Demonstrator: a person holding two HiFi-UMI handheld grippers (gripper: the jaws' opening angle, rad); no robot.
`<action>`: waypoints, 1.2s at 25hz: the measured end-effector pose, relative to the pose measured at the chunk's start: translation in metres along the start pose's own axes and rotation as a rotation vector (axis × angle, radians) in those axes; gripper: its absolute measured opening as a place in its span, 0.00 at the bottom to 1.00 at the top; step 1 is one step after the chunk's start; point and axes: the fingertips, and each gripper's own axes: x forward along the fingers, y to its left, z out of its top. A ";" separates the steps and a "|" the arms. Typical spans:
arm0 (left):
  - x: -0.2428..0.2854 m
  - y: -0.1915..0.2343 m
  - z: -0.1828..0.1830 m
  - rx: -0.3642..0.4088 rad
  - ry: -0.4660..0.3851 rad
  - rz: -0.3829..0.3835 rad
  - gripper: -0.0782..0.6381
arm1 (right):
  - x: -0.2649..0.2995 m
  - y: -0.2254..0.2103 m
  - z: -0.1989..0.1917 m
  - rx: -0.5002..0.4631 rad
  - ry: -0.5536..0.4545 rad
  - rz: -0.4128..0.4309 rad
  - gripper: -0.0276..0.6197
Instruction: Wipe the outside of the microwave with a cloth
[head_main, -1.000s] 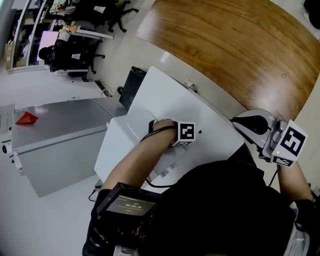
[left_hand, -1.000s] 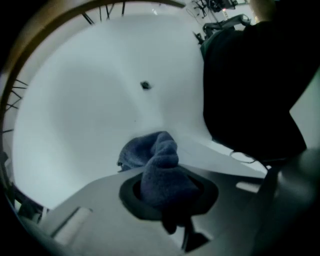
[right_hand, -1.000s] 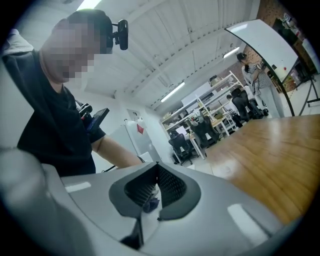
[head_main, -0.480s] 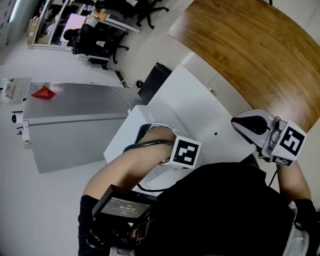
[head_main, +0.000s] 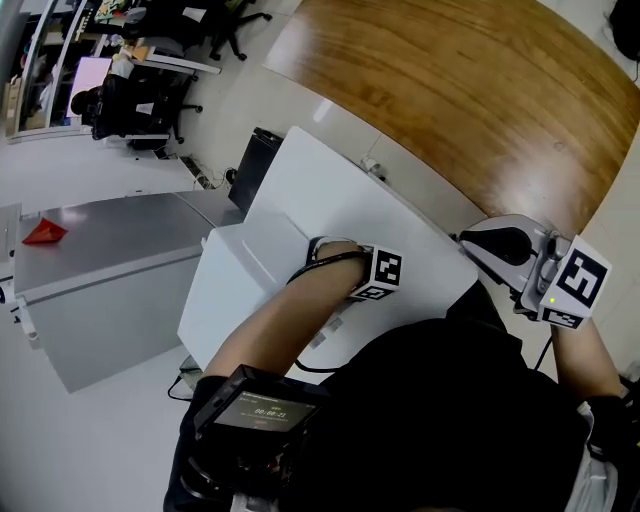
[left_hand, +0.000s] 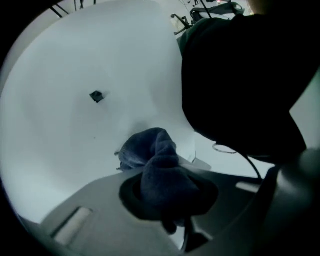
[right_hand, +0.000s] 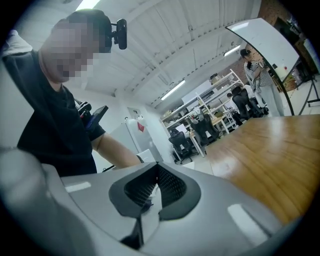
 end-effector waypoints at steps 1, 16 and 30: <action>0.004 0.006 0.004 0.000 0.000 0.013 0.18 | -0.002 0.002 -0.001 -0.001 0.004 -0.006 0.05; -0.161 -0.183 -0.094 -0.227 -1.172 0.933 0.19 | 0.064 0.187 0.044 -0.246 -0.013 0.139 0.05; 0.092 -0.372 -0.121 -0.536 -2.041 1.002 0.19 | 0.066 0.430 -0.031 -0.329 0.114 0.286 0.05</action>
